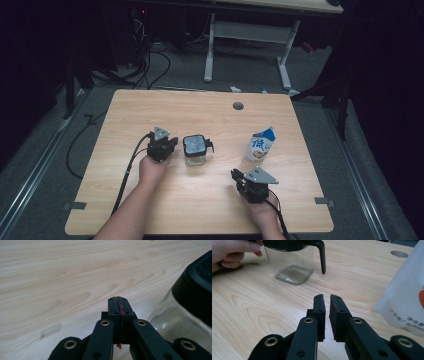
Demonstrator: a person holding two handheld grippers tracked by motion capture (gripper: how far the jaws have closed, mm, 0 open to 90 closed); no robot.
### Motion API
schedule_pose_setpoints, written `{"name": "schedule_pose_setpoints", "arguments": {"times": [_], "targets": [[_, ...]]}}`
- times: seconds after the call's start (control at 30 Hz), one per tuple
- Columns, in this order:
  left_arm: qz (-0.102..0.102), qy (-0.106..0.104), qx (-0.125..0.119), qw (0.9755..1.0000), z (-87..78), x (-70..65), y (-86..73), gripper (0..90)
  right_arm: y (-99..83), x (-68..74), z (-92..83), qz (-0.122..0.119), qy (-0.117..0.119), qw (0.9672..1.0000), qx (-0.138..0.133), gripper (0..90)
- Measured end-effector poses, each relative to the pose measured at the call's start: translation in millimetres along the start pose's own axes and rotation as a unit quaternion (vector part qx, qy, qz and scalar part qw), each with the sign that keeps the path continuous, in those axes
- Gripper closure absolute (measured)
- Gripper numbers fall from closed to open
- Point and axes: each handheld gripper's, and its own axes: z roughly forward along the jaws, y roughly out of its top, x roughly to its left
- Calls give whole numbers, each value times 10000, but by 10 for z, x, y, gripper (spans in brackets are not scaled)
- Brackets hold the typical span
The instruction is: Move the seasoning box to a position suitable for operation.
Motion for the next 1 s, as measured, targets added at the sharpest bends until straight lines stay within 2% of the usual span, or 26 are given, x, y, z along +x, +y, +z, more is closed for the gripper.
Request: {"name": "schedule_pose_setpoints", "arguments": {"times": [0.03,0.07,0.1,0.2,0.33,0.4,0.47,0.57,0.73,1.0], "targets": [[-102,-78,-60,9999,55,-18,-7,900,3,-2,-4,9,-10,10000,-5,829],[-102,-78,-60,9999,55,-18,-7,900,5,-7,-10,36,-7,10000,-26,829],[-164,-166,-89,9997,72,-21,-14,900,5,-7,-10,36,-7,10000,-26,829],[-3,-211,-115,9997,72,-64,-22,900,4,-21,-27,64,-9,10000,-38,828],[-72,-362,-163,9992,51,-88,-4,900,-7,-27,-6,82,-12,10000,-15,824],[-51,-497,-136,9987,50,-94,-9,900,-2,-14,-6,64,-20,10000,-20,824],[-43,-527,-109,9985,52,-97,-15,900,-2,-8,-8,63,-17,10000,-28,825],[31,-536,-21,9986,32,-102,-22,900,-13,-21,1,90,-19,10000,-3,824],[98,-643,-66,9979,-16,-132,-4,900,-19,-41,-1,100,-35,9999,-3,824],[368,-791,-143,9961,-149,-351,-14,900,-20,-23,7,65,-55,10000,24,819]]}}
